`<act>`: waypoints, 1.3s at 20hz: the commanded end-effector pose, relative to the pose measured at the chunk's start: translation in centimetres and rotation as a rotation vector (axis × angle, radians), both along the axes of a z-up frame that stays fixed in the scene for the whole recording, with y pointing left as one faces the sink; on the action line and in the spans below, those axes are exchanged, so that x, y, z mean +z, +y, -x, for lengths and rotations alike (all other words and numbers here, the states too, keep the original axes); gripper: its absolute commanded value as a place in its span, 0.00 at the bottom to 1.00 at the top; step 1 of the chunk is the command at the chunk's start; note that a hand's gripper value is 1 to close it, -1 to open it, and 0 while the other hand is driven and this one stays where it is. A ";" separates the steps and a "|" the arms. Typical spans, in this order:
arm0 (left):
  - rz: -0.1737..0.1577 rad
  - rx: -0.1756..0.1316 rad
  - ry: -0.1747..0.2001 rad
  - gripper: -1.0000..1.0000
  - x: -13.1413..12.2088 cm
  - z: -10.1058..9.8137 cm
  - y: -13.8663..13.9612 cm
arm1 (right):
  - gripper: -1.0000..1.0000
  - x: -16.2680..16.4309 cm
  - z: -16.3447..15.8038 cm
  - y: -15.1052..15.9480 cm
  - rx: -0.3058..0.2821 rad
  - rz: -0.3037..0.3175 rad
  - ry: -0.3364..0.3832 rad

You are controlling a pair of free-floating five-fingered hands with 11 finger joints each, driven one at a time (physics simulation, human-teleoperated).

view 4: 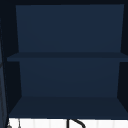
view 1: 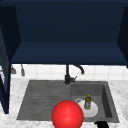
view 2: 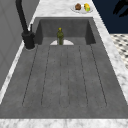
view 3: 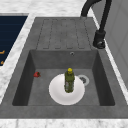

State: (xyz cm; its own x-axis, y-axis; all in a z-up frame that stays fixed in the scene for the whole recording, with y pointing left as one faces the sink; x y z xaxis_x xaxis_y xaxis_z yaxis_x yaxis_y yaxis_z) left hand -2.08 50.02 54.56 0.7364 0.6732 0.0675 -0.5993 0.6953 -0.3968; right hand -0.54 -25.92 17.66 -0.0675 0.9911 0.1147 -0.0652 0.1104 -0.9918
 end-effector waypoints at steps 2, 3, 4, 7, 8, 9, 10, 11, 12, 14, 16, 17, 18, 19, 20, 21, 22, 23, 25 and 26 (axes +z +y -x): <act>0.049 0.025 0.064 0.00 0.0 -0.8 1.9 | 0.50 0.0 0.0 0.0 0.000 0.000 0.000; 0.052 0.039 0.077 0.00 -0.2 -1.0 2.4 | 0.50 0.0 0.0 0.0 0.000 0.000 0.000; 0.062 0.059 0.065 0.00 -0.5 -0.5 2.9 | 0.50 0.0 0.0 0.0 0.000 0.000 0.000; 0.086 0.091 0.028 1.00 -1.0 0.5 4.4 | 0.50 0.0 0.0 0.0 0.000 0.000 0.000; 0.088 0.096 0.026 0.00 -0.9 0.2 4.7 | 0.50 0.0 0.0 0.0 0.000 0.000 0.000; 0.082 0.121 0.089 0.00 -1.2 0.1 5.3 | 0.50 0.0 0.0 0.0 0.000 0.000 0.000; 0.094 0.124 0.097 0.00 -1.3 0.0 5.7 | 0.50 0.0 0.0 0.0 0.000 0.000 0.000; 0.097 0.130 0.097 0.00 -1.9 0.1 6.2 | 0.50 0.0 0.0 0.0 0.000 0.000 0.000; 0.118 0.129 0.095 0.00 -2.6 0.3 6.7 | 0.50 0.0 0.0 0.0 0.000 0.000 0.000; 0.142 0.137 0.094 0.00 -3.8 1.0 7.9 | 0.50 0.0 0.0 0.0 0.000 0.000 0.000; 0.166 0.144 0.121 0.00 -4.5 2.0 9.1 | 0.50 0.0 0.0 0.0 0.000 0.000 0.000; 0.180 0.142 0.140 0.00 -4.7 2.0 9.5 | 0.50 0.0 0.0 0.0 0.000 0.000 0.000; 0.194 0.116 0.173 0.00 -4.7 1.4 9.5 | 0.50 0.0 0.0 0.0 0.000 0.000 0.000; 0.213 0.116 0.169 0.00 -5.0 1.4 9.8 | 0.50 0.0 0.0 0.0 0.000 0.000 0.000; 0.198 0.117 0.166 0.00 -5.8 1.5 9.4 | 0.50 0.0 0.0 0.0 0.000 0.000 0.000; 0.191 0.115 0.168 0.00 -6.5 1.2 9.2 | 0.50 0.0 0.0 0.0 0.000 0.000 0.000; 0.202 0.123 0.176 0.00 -6.9 0.9 9.3 | 0.50 0.0 0.0 0.0 0.000 0.000 0.000; 0.212 0.130 0.183 0.00 -7.3 0.6 9.4 | 0.50 0.0 0.0 0.0 0.000 0.000 0.000; 0.212 0.117 0.255 0.00 -6.9 -0.2 8.8 | 0.50 0.0 0.0 0.0 0.000 0.000 0.000; 0.219 0.106 0.260 0.00 -6.8 -0.1 8.9 | 0.50 0.0 0.0 0.0 0.000 0.000 0.000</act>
State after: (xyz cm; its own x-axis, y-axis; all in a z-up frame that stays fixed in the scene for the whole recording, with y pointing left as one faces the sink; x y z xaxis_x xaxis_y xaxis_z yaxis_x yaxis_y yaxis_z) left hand -2.63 59.26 47.78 0.6501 0.7464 -0.1420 -0.7241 0.5520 -0.4135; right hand -0.54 -25.92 17.66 -0.0675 0.9911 0.1147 -0.0652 0.1104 -0.9918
